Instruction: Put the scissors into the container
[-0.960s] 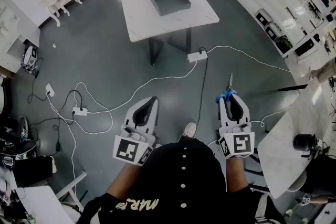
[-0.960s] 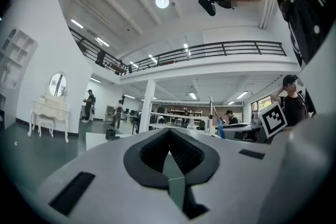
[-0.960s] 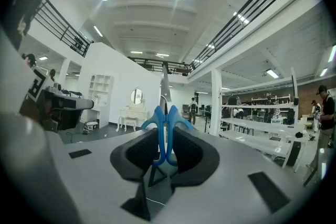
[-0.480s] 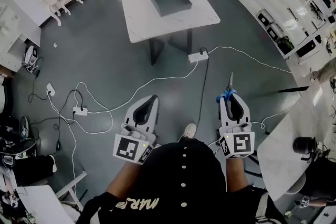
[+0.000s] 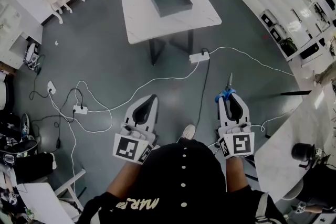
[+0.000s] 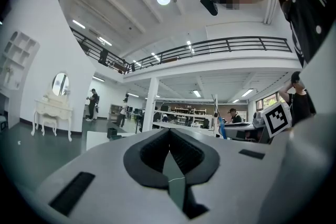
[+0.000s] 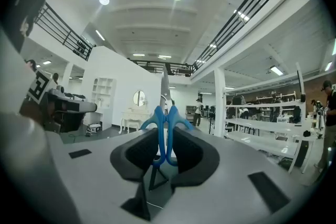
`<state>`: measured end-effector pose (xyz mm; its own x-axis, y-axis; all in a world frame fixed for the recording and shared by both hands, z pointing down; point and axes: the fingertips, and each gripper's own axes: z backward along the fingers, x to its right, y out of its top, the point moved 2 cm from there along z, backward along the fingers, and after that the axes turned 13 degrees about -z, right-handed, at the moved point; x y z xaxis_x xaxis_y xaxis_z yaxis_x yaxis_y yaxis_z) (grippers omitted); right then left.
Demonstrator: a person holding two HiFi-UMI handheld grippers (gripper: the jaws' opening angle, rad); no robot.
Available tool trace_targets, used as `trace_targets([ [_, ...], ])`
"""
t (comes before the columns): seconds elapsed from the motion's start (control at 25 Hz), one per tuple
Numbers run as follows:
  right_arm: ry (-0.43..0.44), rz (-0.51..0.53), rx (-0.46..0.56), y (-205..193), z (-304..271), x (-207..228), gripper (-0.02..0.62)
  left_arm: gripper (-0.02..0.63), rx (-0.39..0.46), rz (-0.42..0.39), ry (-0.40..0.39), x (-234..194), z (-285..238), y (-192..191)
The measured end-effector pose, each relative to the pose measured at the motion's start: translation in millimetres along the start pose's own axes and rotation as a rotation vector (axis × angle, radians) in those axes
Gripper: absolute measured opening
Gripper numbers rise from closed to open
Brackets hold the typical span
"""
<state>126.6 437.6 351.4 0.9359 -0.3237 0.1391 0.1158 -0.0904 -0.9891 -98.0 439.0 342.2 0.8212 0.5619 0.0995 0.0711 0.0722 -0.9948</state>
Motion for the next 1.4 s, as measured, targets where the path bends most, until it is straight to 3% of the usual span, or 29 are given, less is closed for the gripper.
trace_targets([
  [0.76, 0.075, -0.017, 0.001, 10, -40, 78, 0.1, 0.026, 0.009, 0.002, 0.071, 25, -78, -3],
  [1.04, 0.092, -0.025, -0.01, 8, -49, 88, 0.1, 0.026, -0.008, 0.024, 0.08, 34, -85, -11],
  [1.4, 0.089, -0.046, -0.021, 2, -70, 87, 0.1, 0.026, -0.03, 0.037, 0.073, 16, -98, -20],
])
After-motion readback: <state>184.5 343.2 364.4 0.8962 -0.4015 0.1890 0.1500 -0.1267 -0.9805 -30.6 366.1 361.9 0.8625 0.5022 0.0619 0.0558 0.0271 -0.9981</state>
